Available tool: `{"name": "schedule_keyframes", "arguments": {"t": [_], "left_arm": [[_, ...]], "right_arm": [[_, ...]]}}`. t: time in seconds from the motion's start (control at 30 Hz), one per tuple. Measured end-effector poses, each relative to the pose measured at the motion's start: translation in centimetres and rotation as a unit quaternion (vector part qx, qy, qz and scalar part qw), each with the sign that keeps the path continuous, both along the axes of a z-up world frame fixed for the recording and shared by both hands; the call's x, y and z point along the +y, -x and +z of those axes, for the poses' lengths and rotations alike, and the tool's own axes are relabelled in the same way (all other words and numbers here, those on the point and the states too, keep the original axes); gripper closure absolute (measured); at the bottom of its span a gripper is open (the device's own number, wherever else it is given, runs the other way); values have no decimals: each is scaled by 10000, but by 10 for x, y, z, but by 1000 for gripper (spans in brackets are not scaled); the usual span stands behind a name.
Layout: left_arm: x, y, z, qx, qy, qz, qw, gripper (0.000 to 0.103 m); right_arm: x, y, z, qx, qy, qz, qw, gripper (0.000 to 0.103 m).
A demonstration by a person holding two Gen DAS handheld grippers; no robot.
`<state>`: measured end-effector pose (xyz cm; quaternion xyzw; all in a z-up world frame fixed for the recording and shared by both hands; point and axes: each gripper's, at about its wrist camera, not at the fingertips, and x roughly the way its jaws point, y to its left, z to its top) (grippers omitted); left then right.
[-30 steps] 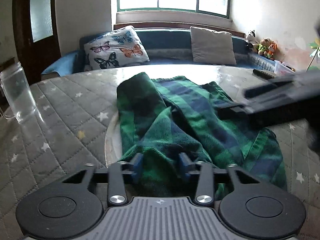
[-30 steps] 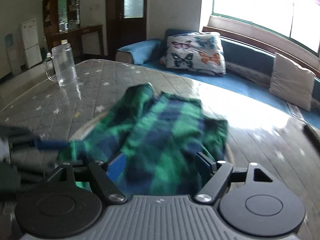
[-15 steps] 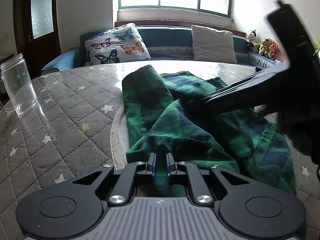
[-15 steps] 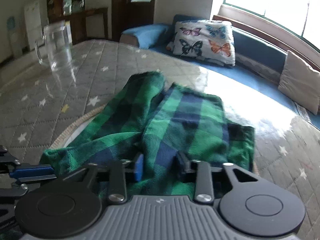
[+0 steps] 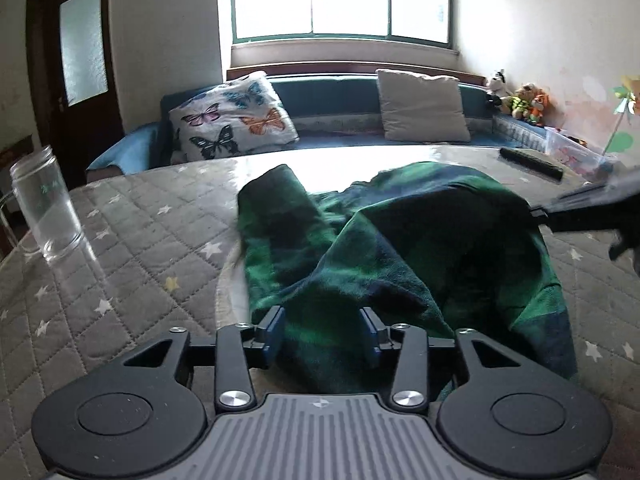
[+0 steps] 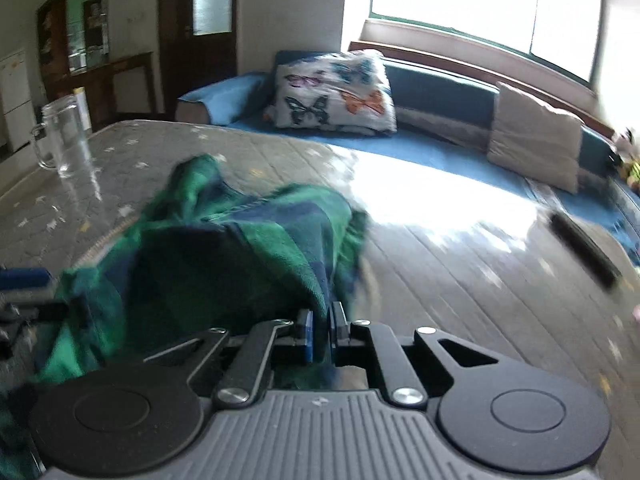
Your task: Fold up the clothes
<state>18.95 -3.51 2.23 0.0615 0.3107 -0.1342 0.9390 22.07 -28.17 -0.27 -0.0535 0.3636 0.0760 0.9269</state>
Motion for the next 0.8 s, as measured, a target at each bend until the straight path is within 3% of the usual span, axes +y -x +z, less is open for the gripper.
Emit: {"name": "schedule_keyframes", "arguments": {"t": [0.13,0.23,0.37,0.5,0.7,0.8], "left_arm": [[-14,3,4,-81,-81,-191,9998,56],[-25,4,6,-143,-162,-337,9992,55],[-40,2,6,-202,-392,-496,9978,55],[-60,2,6,-324,-607,-816,9943,55],[-91,-6,3,-416,-874,-1232,9876,55],[-105,-16,3,-445,-945,-1341,9854,55]], "right_arm": [[-17,12,-12,225,56,-118,9997,95],[-24,17,-17,268,160,-203,9993,78],[-24,18,-9,78,123,-184,9997,67],[-18,13,5,-168,36,10,9999,66],[-4,5,9,-423,389,238,9981,60],[-15,2,14,-511,121,81,9986,55]]}}
